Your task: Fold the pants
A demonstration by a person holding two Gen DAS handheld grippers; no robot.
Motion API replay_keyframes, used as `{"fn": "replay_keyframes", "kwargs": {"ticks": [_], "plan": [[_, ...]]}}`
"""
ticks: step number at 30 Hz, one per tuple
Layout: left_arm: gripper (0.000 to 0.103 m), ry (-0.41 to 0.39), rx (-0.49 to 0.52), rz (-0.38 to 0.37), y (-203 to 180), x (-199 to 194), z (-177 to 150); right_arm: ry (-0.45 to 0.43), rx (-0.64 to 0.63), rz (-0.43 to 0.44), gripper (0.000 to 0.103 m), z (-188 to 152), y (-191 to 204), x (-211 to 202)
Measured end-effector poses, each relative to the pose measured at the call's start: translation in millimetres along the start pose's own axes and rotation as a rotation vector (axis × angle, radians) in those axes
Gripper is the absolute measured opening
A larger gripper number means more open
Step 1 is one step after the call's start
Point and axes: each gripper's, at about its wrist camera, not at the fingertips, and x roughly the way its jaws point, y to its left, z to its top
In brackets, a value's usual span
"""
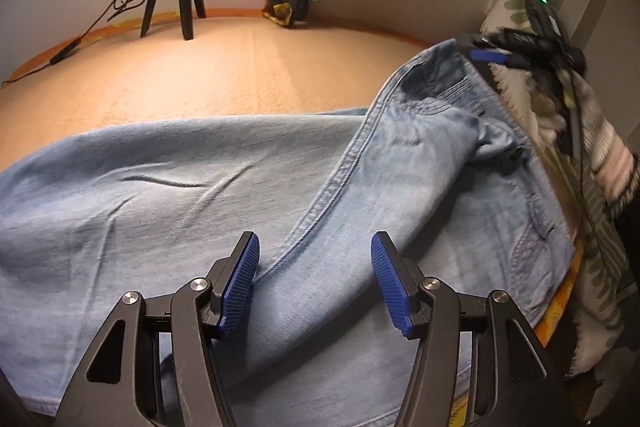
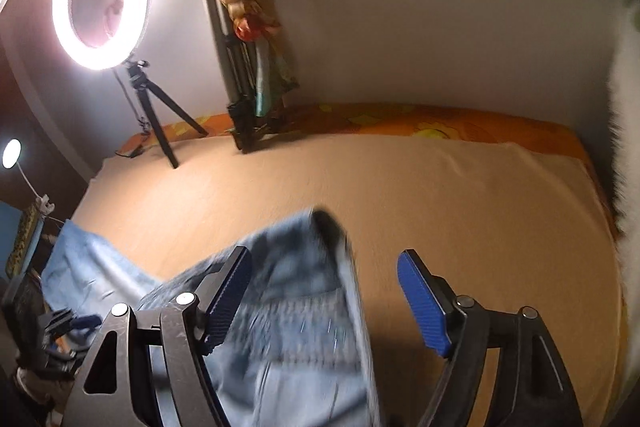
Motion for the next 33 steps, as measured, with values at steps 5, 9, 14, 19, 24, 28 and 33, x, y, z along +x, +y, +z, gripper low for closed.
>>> {"fn": "replay_keyframes", "kwargs": {"ticks": [5,9,14,19,24,28,33], "plan": [[0.057,0.020,-0.007,0.017,5,8,2,0.048,0.026,0.071,0.073,16,-7,42],[0.057,0.032,0.013,0.027,3,11,2,0.080,-0.018,0.145,0.025,13,1,48],[0.057,0.037,0.029,0.028,2,10,4,0.034,-0.098,0.135,0.004,2,17,11],[0.057,0.027,0.083,0.061,-2,1,4,-0.099,-0.139,0.142,0.003,-22,29,-78],[0.058,-0.007,0.185,0.122,-14,-16,-2,-0.205,-0.147,0.142,0.003,-67,33,-161],[0.058,-0.008,0.255,0.125,-24,-20,-13,-0.228,-0.135,0.121,0.003,-113,37,-197],[0.032,-0.007,0.312,0.107,-33,-18,-30,-0.197,-0.101,0.068,0.003,-177,37,-208]]}}
